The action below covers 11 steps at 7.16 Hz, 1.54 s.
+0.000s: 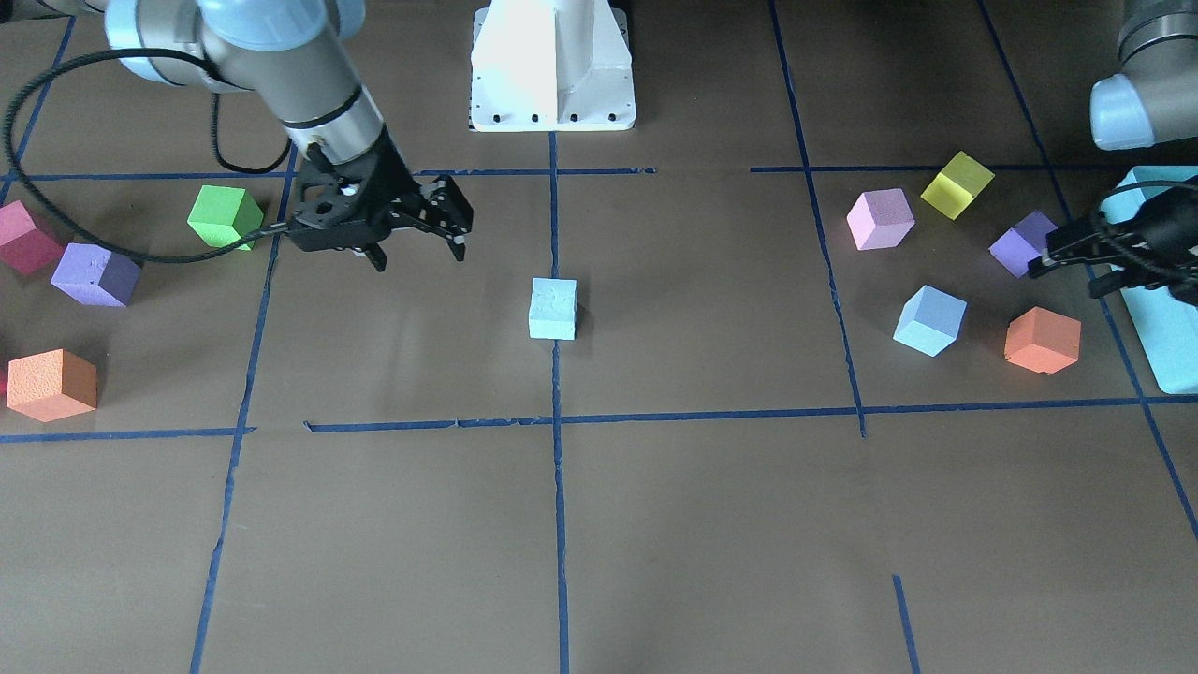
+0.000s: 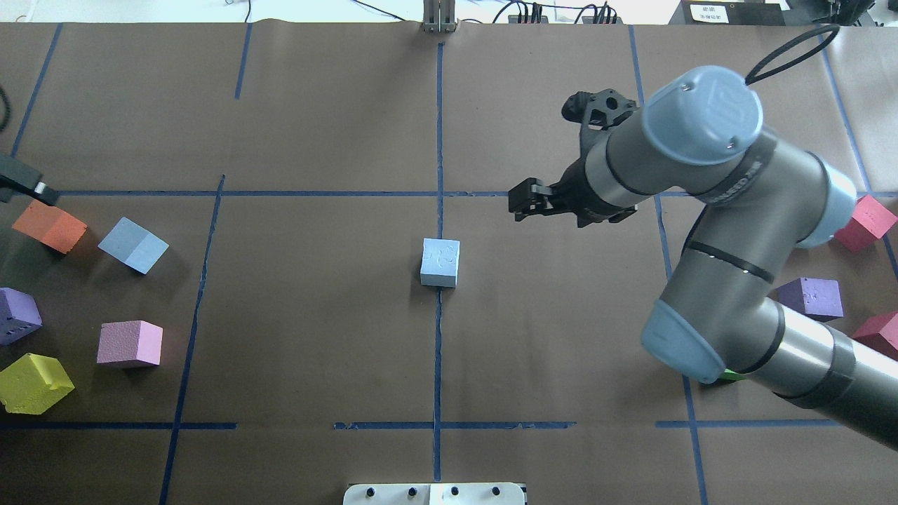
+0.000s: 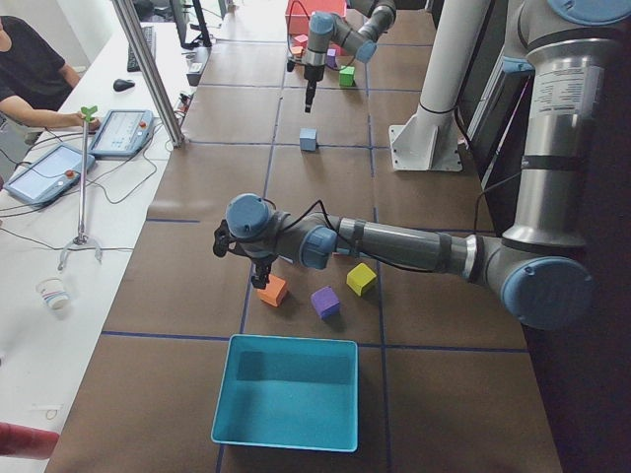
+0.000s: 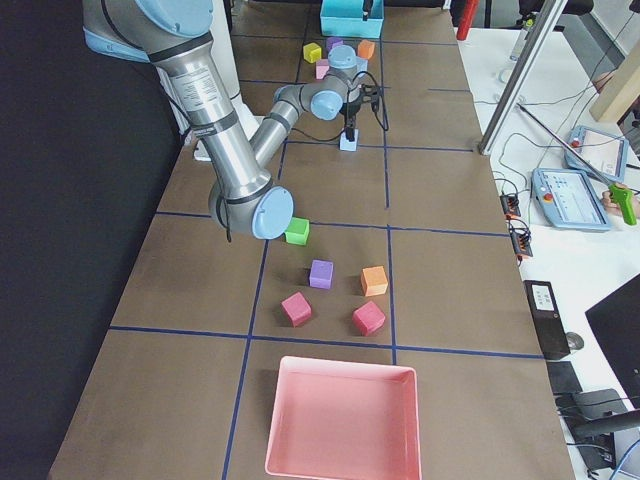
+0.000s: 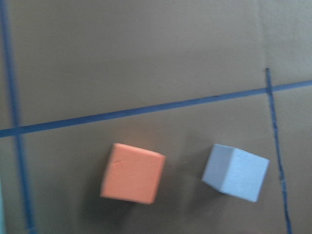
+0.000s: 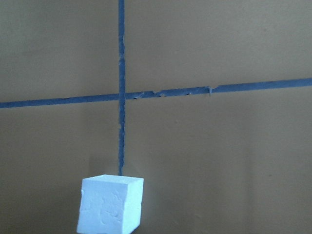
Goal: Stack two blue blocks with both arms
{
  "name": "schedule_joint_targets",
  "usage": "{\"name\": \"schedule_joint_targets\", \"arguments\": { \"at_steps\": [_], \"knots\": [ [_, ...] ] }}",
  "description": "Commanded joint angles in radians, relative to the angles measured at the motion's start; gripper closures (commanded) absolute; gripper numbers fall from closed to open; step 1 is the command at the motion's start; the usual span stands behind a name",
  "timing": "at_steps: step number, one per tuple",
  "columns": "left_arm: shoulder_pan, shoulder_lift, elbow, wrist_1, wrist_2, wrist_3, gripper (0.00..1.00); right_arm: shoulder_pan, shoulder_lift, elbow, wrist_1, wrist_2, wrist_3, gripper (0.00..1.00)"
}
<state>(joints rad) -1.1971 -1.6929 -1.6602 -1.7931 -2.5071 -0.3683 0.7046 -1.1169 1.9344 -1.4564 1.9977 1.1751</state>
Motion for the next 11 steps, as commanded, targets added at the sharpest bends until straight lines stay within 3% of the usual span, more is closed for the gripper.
{"name": "schedule_joint_targets", "arguments": {
  "at_steps": [1, 2, 3, 5, 11],
  "knots": [
    [0.111, -0.069, -0.003, -0.02, 0.21, -0.058, 0.04, 0.035, -0.06, 0.017, 0.007, 0.018, -0.069, 0.0],
    [0.125, -0.068, 0.013, -0.091, 0.244, -0.058, 0.07, 0.035, -0.061, 0.017, 0.007, 0.018, -0.071, 0.0],
    [0.152, -0.056, 0.022, -0.121, 0.248, -0.057, 0.03, 0.035, -0.063, 0.015, 0.007, 0.016, -0.071, 0.0],
    [0.235, -0.038, 0.02, -0.126, 0.344, -0.052, 0.01, 0.03, -0.06, -0.012, 0.01, 0.003, -0.071, 0.0],
    [0.269, -0.017, 0.02, -0.15, 0.352, -0.054, 0.01, 0.029, -0.055, -0.023, 0.01, 0.003, -0.069, 0.0]
  ]
}}
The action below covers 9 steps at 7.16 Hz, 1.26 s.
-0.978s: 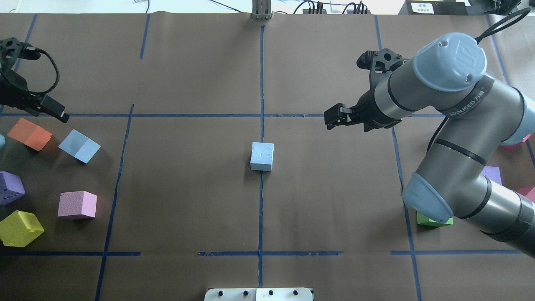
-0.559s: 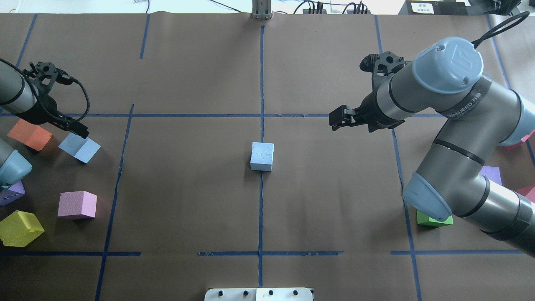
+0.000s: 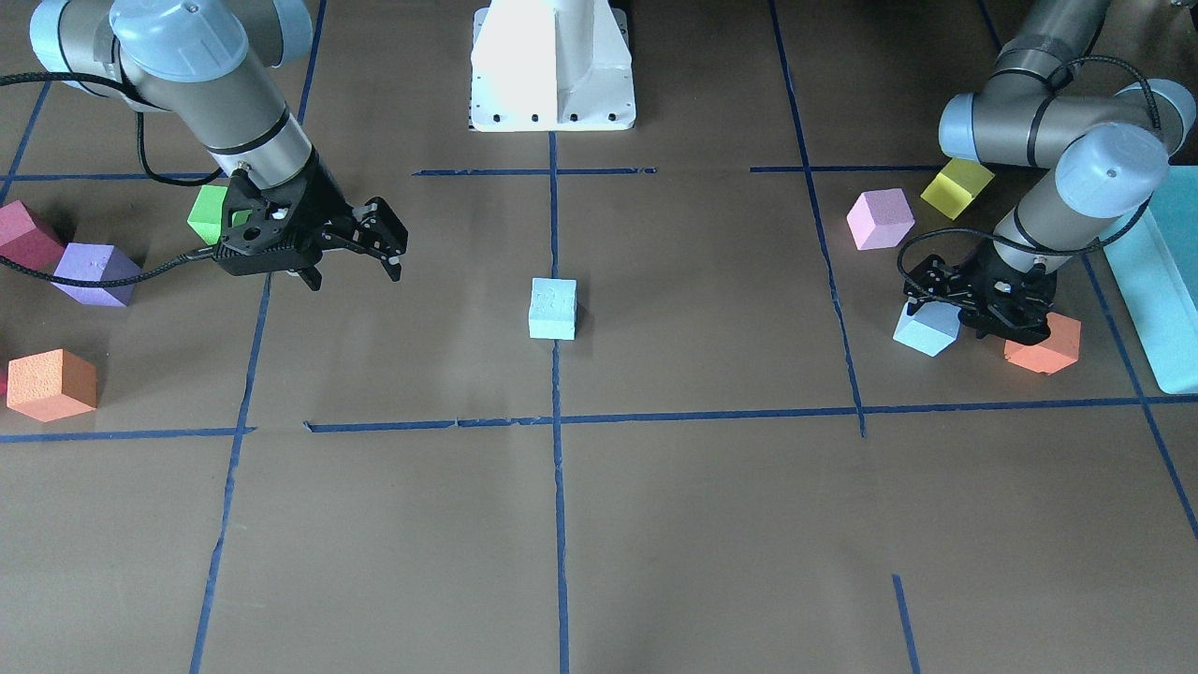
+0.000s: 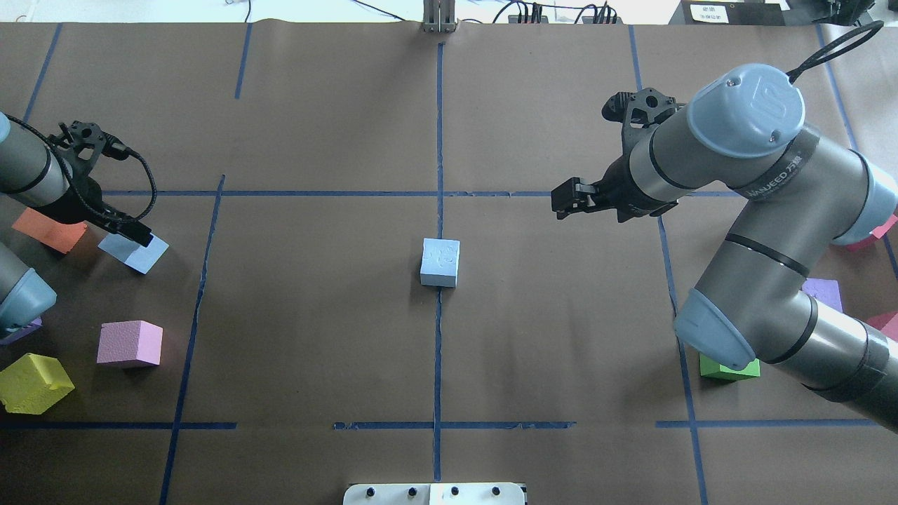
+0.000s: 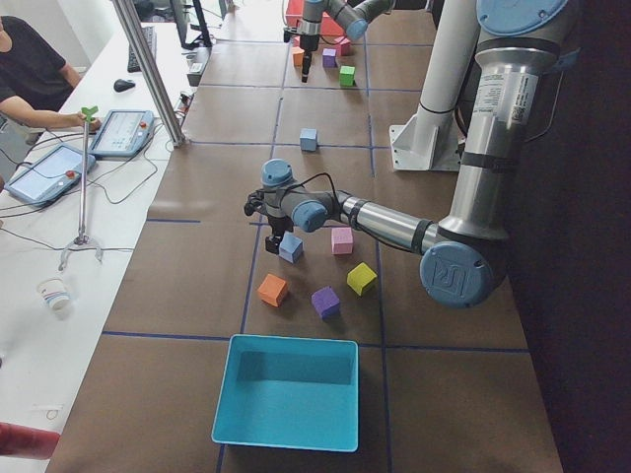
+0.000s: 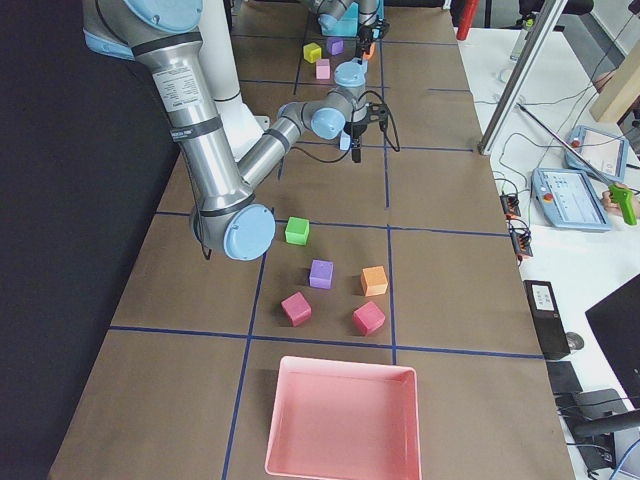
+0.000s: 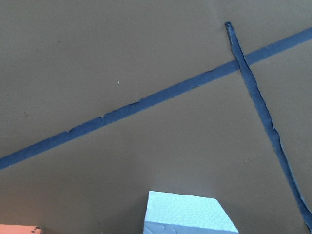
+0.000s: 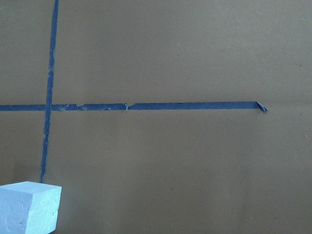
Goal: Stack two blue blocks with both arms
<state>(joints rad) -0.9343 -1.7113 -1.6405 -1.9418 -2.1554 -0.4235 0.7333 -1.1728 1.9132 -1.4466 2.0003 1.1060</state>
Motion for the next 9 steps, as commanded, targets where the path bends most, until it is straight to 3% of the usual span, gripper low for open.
{"name": "schedule_joint_targets", "arguments": {
  "at_steps": [1, 6, 7, 9],
  "knots": [
    [0.011, 0.001, 0.001, -0.006, 0.015, 0.003, 0.01, -0.002, -0.001, -0.002, 0.0, 0.0, 0.0, 0.0],
    [0.049, -0.005, 0.044, -0.008, 0.016, 0.003, 0.01, -0.003, -0.002, -0.007, 0.0, 0.0, 0.0, 0.0],
    [0.049, -0.007, 0.053, -0.009, 0.016, 0.003, 0.07, -0.003, -0.002, -0.007, 0.0, 0.0, 0.0, 0.0],
    [0.051, -0.007, 0.054, -0.008, 0.017, 0.002, 0.31, -0.003, -0.002, -0.007, 0.0, 0.0, 0.0, 0.0]
  ]
}}
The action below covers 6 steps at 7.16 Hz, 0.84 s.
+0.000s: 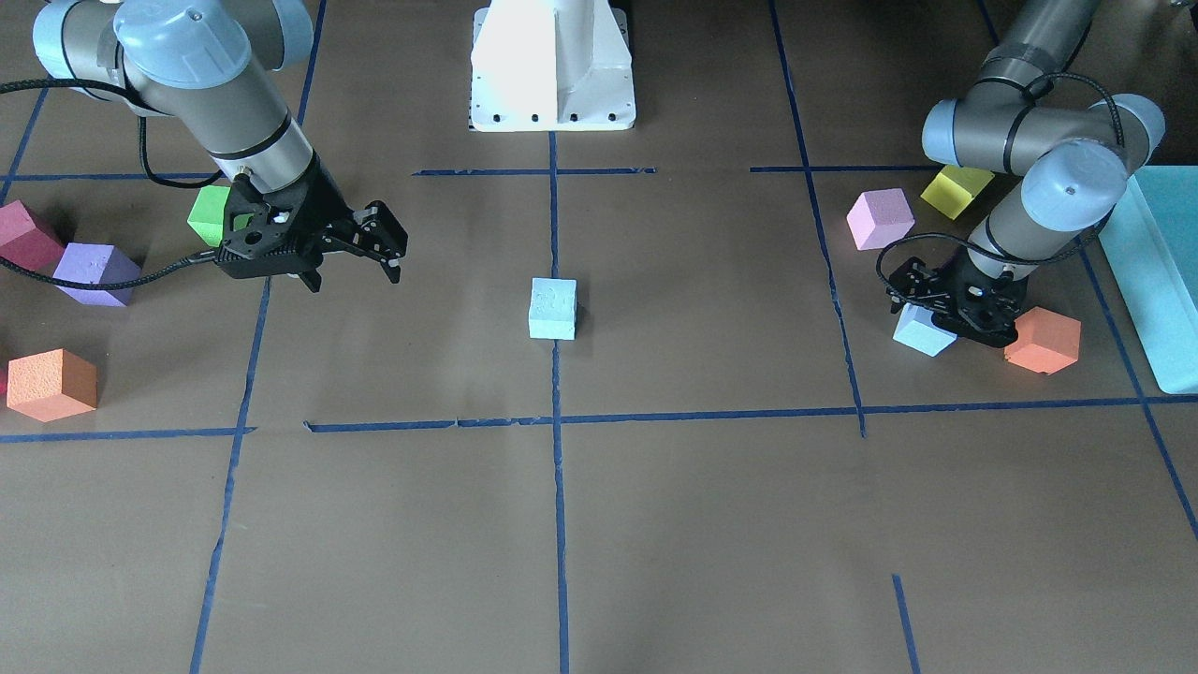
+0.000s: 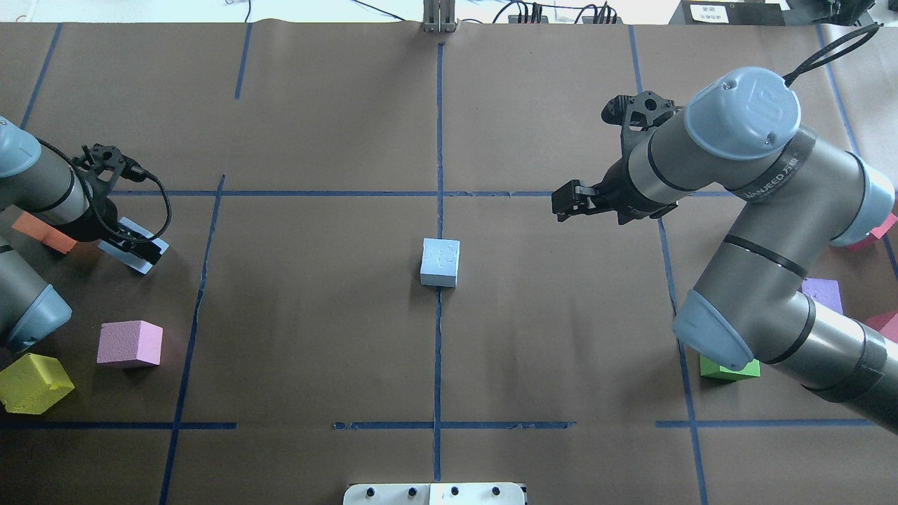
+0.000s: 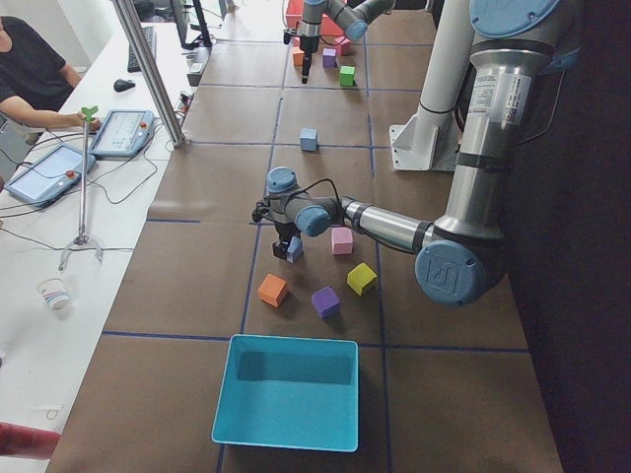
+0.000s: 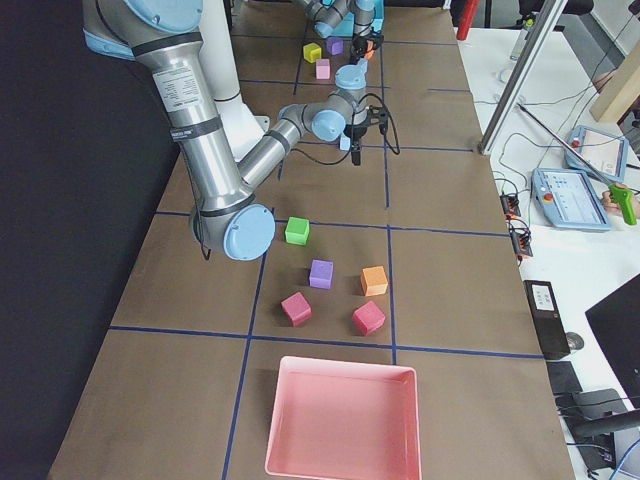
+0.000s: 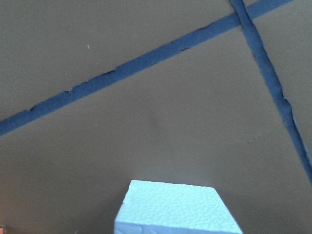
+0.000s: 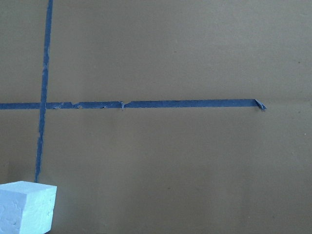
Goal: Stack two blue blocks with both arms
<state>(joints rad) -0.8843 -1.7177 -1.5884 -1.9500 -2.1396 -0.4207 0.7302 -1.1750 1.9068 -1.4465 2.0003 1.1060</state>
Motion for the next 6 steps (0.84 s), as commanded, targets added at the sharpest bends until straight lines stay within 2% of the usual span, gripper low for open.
{"name": "schedule_joint_targets", "arguments": {
  "at_steps": [1, 3, 4, 6],
  "knots": [
    [0.001, 0.0, 0.001, -0.001, 0.0, -0.004, 0.48, 0.0, 0.0, 0.0, 0.0, -0.002, 0.0, 0.0],
    [-0.001, -0.019, -0.062, 0.003, 0.013, -0.054, 0.72, 0.0, 0.002, 0.0, 0.0, -0.002, 0.002, 0.0],
    [-0.001, -0.067, -0.109, 0.026, 0.007, -0.181, 0.76, 0.002, 0.005, 0.003, 0.002, -0.002, 0.005, 0.0],
    [0.03, -0.31, -0.124, 0.332, 0.013, -0.256, 0.76, 0.081, -0.011, 0.009, -0.002, 0.035, -0.005, 0.0]
  ]
}}
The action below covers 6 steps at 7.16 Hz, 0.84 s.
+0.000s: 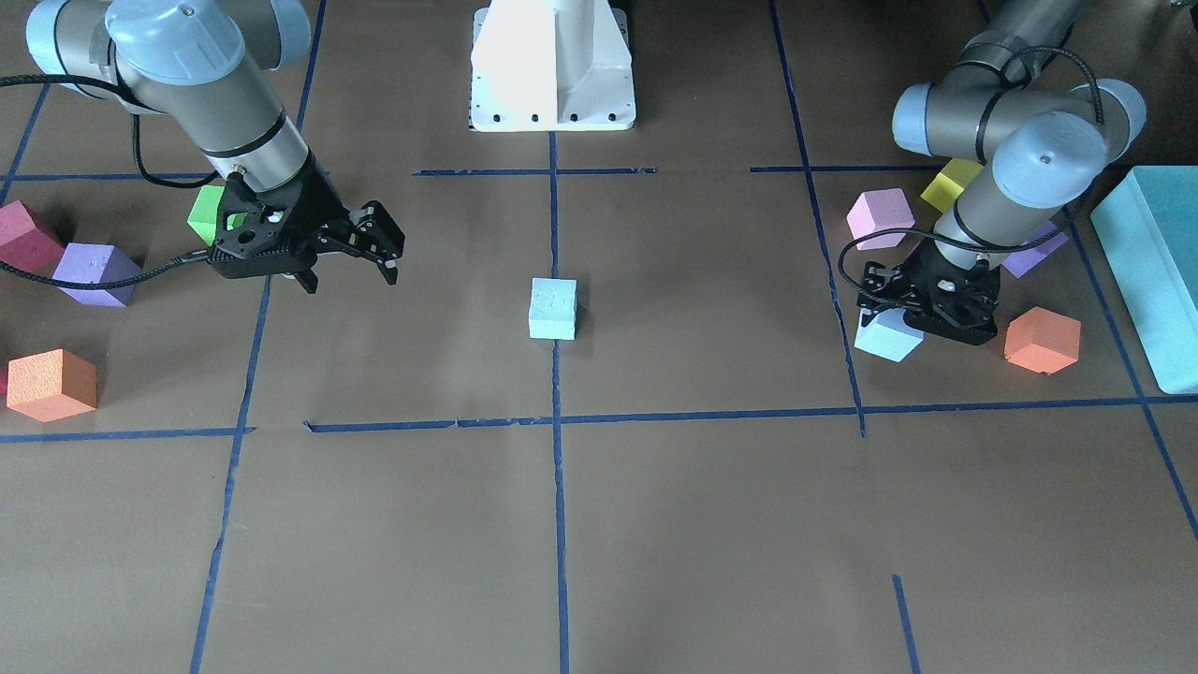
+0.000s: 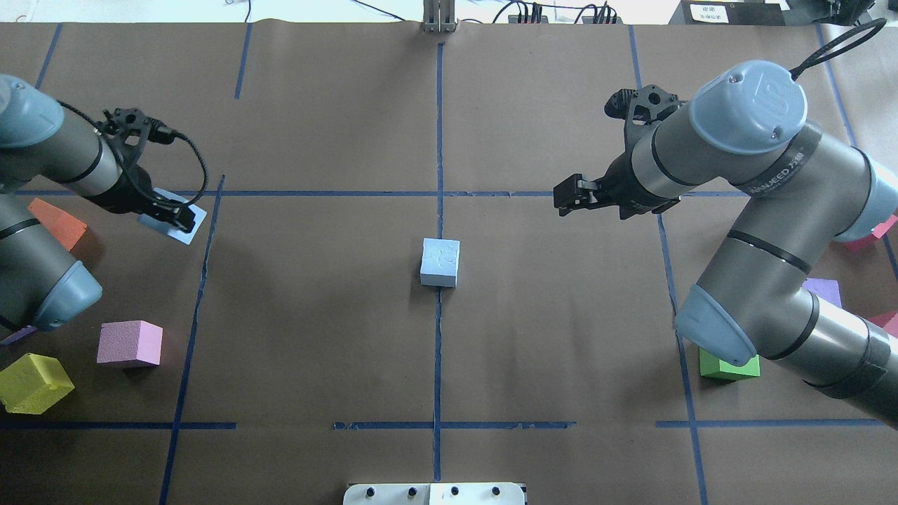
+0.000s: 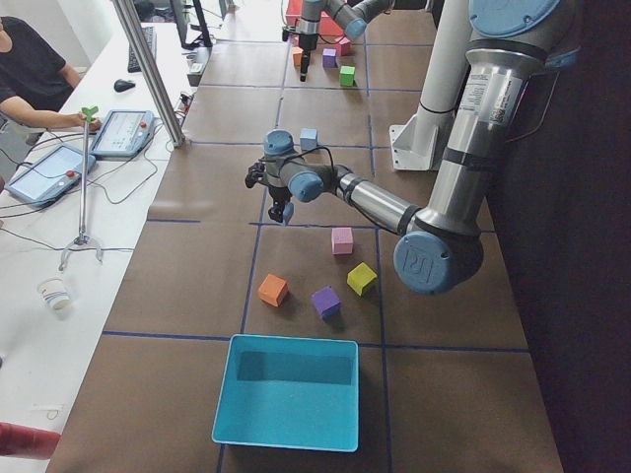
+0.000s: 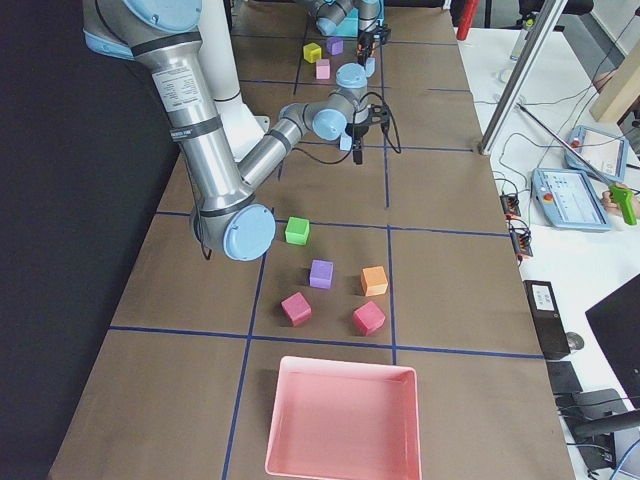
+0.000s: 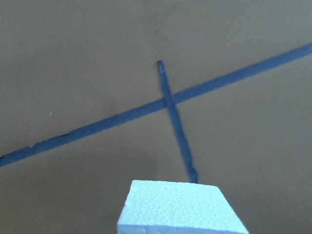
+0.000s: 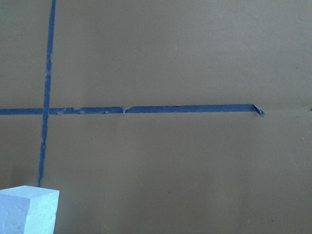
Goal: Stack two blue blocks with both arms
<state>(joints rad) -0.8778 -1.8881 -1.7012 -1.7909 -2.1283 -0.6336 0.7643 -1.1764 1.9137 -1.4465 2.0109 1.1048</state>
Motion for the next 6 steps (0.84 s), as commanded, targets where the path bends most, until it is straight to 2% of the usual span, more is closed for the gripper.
{"name": "schedule_joint_targets", "arguments": {
  "at_steps": [1, 2, 3, 4, 5, 6],
  "knots": [
    [0.083, -0.228, 0.0, 0.238, 0.004, -0.137, 0.76, 0.106, -0.038, 0.002, -0.002, 0.076, -0.043, 0.0],
    [0.133, -0.311, 0.014, 0.243, 0.007, -0.27, 0.76, 0.178, -0.084, 0.001, -0.002, 0.144, -0.154, 0.0],
    [0.187, -0.415, 0.081, 0.246, 0.02, -0.373, 0.75, 0.223, -0.13, -0.002, -0.003, 0.173, -0.243, 0.0],
    [0.216, -0.547, 0.212, 0.246, 0.092, -0.449, 0.75, 0.234, -0.143, -0.004, -0.003, 0.172, -0.272, 0.0],
    [0.249, -0.589, 0.263, 0.246, 0.106, -0.483, 0.75, 0.233, -0.143, -0.005, -0.003, 0.172, -0.272, 0.0],
    [0.26, -0.597, 0.267, 0.246, 0.119, -0.497, 0.75, 0.233, -0.144, -0.004, -0.003, 0.172, -0.27, 0.0]
  ]
}}
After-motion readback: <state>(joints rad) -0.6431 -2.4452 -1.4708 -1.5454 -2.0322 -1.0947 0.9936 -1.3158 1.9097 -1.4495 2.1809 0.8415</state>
